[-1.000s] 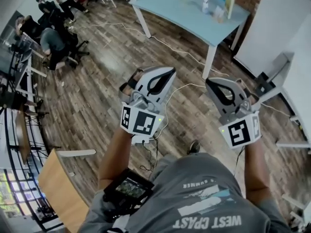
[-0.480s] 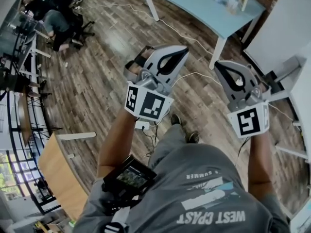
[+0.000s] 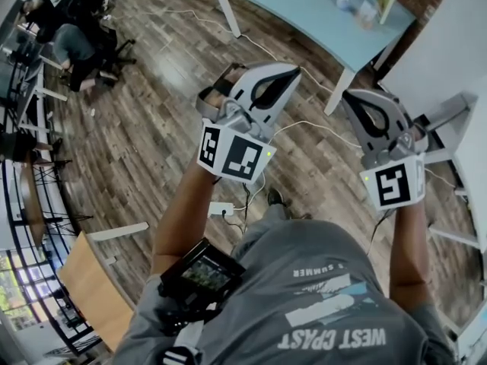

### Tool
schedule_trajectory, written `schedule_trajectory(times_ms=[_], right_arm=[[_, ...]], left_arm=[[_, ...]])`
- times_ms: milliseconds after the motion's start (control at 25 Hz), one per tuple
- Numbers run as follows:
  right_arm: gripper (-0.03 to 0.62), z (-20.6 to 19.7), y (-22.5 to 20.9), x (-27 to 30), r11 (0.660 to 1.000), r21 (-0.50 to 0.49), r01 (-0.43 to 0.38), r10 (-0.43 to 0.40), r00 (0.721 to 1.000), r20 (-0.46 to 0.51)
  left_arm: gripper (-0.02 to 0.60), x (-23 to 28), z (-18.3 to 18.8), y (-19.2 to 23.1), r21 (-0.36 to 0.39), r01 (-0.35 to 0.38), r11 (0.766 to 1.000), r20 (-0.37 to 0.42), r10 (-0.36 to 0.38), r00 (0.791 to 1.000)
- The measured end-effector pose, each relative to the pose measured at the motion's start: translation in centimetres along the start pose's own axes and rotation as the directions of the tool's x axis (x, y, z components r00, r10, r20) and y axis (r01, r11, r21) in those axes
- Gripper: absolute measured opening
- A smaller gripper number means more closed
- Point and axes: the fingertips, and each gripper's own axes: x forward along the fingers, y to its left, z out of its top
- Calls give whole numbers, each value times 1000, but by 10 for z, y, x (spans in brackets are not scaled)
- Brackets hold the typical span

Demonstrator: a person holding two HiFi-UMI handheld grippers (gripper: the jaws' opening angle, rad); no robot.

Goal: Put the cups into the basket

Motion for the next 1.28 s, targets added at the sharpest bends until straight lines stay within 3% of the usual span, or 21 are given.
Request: schedule_trajectory(times_ms=[560, 1280], right_arm=[[15, -33, -34, 84, 998, -57, -35, 31, 997, -65], [15, -112, -107, 162, 995, -45, -85, 87, 996, 35]], left_arm=[[0, 52, -70, 43, 0, 1, 1000, -18, -1, 1000], [2, 150, -132, 78, 8, -3, 1000, -136, 4, 991]])
